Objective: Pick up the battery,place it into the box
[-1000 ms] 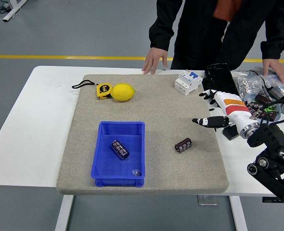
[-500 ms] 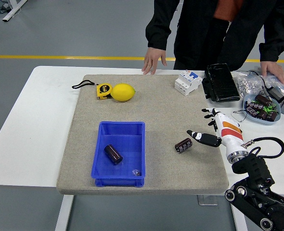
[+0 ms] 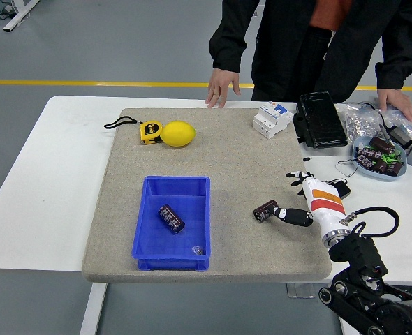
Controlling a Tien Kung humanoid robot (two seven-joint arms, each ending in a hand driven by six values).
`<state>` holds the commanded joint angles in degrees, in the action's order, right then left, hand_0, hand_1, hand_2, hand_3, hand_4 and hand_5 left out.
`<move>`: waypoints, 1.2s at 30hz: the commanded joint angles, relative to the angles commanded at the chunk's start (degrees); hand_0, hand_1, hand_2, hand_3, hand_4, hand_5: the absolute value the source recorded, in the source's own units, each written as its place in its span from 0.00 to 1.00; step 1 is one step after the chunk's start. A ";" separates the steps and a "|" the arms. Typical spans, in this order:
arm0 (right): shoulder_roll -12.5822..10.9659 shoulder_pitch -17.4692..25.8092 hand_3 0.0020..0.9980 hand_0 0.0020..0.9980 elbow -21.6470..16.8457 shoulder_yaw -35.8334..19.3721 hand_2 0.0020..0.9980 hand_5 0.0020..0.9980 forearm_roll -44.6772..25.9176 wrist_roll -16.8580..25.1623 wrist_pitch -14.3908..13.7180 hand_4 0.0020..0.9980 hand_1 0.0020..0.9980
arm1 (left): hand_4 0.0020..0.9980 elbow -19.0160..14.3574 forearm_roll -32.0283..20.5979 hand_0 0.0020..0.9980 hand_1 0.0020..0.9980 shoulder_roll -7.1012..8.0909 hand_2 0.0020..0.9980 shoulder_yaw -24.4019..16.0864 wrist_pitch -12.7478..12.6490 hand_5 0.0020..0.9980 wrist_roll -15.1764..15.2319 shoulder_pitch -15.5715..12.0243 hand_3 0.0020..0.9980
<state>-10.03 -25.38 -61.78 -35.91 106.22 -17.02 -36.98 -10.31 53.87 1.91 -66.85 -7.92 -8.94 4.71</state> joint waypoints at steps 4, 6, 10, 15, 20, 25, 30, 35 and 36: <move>0.27 0.08 0.79 0.49 -1.47 0.74 0.65 0.46 -0.43 -0.64 0.00 1.00 0.52 | 0.71 0.00 0.23 0.76 0.72 0.02 0.74 -0.12 0.09 0.63 -0.05 -0.01 0.64; 0.27 0.08 0.79 0.49 -2.27 0.94 0.65 0.46 -0.60 -1.03 0.00 1.00 0.52 | 0.71 0.00 0.27 0.76 0.72 0.04 0.74 -0.19 0.10 0.63 -0.04 -0.03 0.64; 0.37 0.16 0.78 0.48 -2.97 1.41 0.64 0.47 -0.40 -1.62 0.00 1.00 0.52 | 0.71 0.00 0.28 0.76 0.72 0.10 0.74 -0.18 0.14 0.63 -0.03 -0.03 0.64; 0.79 0.24 0.78 0.48 -1.39 1.96 0.63 0.47 -1.18 -1.79 0.00 1.00 0.51 | 0.71 0.00 0.12 0.76 0.72 0.10 0.74 0.08 0.13 0.63 -0.04 0.01 0.64; 1.11 0.14 0.78 0.48 -0.62 2.61 0.63 0.47 -1.42 -1.87 0.00 1.00 0.51 | 0.71 0.00 0.48 0.76 0.72 0.09 0.74 -0.07 0.15 0.63 -0.14 -0.05 0.64; 1.78 -0.10 0.78 0.47 -0.49 3.31 0.63 0.48 -1.43 -2.07 0.00 1.00 0.50 | 0.71 0.00 0.77 0.76 0.72 0.10 0.74 -0.15 0.17 0.63 -0.26 -0.20 0.64; 2.35 -0.32 0.78 0.47 -0.24 3.96 0.62 0.49 -1.59 -2.14 0.00 1.00 0.50 | 0.71 0.00 0.93 0.76 0.72 0.12 0.74 -0.12 0.21 0.63 -0.33 -0.30 0.63; 2.86 -0.52 0.78 0.45 0.80 4.50 0.61 0.49 -1.74 -2.22 0.00 1.00 0.47 | 0.71 0.00 1.04 0.76 0.72 0.09 0.74 -0.08 0.22 0.63 -0.37 -0.34 0.64; 2.91 -0.56 0.78 0.45 0.95 4.53 0.61 0.49 -1.75 -2.21 0.00 1.00 0.47 | 0.71 0.00 1.04 0.76 0.72 0.08 0.74 -0.06 0.22 0.63 -0.37 -0.33 0.64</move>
<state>-7.13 -25.94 -60.83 -31.38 104.46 -19.23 -36.98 -10.31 54.91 1.99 -66.91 -7.70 -9.31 4.38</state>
